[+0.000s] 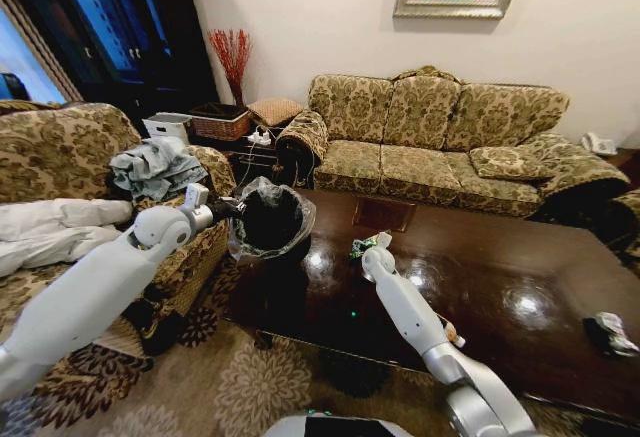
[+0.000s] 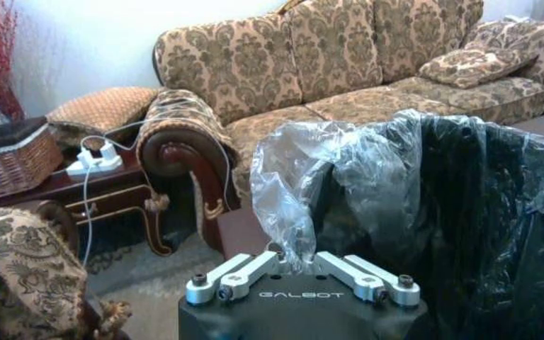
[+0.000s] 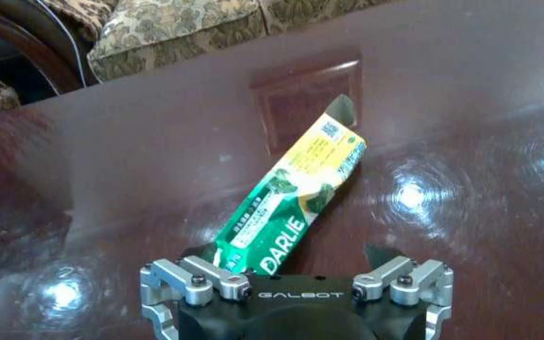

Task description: Move to the front of the table and place the trash on the table into the trash bin.

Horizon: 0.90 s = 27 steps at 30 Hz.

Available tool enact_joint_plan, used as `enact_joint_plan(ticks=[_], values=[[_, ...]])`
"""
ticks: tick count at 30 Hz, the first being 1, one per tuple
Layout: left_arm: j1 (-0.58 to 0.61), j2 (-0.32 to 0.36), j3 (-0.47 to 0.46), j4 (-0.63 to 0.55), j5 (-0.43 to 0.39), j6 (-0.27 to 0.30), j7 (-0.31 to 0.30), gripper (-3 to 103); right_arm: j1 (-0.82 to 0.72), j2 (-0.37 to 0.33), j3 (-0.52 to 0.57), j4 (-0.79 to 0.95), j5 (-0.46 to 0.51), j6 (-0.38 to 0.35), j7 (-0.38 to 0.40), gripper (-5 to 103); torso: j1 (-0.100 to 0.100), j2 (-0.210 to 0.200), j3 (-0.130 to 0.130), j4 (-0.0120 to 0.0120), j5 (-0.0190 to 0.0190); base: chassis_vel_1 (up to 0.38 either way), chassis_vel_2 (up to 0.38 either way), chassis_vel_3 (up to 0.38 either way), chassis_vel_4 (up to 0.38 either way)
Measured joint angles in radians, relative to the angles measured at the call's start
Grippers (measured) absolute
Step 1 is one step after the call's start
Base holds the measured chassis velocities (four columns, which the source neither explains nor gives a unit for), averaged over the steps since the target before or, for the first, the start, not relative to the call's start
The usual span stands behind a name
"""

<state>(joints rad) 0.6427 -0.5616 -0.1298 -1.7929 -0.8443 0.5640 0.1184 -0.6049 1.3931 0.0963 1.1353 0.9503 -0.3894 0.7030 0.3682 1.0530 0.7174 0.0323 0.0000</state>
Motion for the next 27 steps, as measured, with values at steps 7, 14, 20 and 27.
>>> enact_joint_plan(ticks=[7,14,20,27], values=[[0.000,0.001,0.000,-0.003,0.001,0.000,-0.002,2,0.010,0.027,0.013,-0.056,-0.065,0.021,-0.083,100,0.000,0.000,0.000,0.0001,0.0000,0.000,0.000,0.000,0.000],[0.000,0.010,-0.009,0.004,-0.002,-0.006,0.002,2,0.000,0.026,0.022,-0.047,-0.063,0.017,-0.105,97,0.000,0.000,0.000,0.0002,0.0001,0.000,0.000,0.000,0.000],[-0.001,0.006,-0.012,0.011,-0.004,-0.014,0.005,2,-0.010,0.016,0.029,-0.025,-0.049,0.018,-0.094,82,0.000,0.000,0.000,0.0002,0.0001,0.000,0.000,0.000,0.000],[-0.025,0.007,-0.019,0.047,-0.016,-0.029,0.012,2,-0.025,-0.015,0.038,0.013,-0.022,0.022,-0.089,61,0.000,0.000,0.000,0.0002,0.0001,0.000,0.000,0.000,0.000]])
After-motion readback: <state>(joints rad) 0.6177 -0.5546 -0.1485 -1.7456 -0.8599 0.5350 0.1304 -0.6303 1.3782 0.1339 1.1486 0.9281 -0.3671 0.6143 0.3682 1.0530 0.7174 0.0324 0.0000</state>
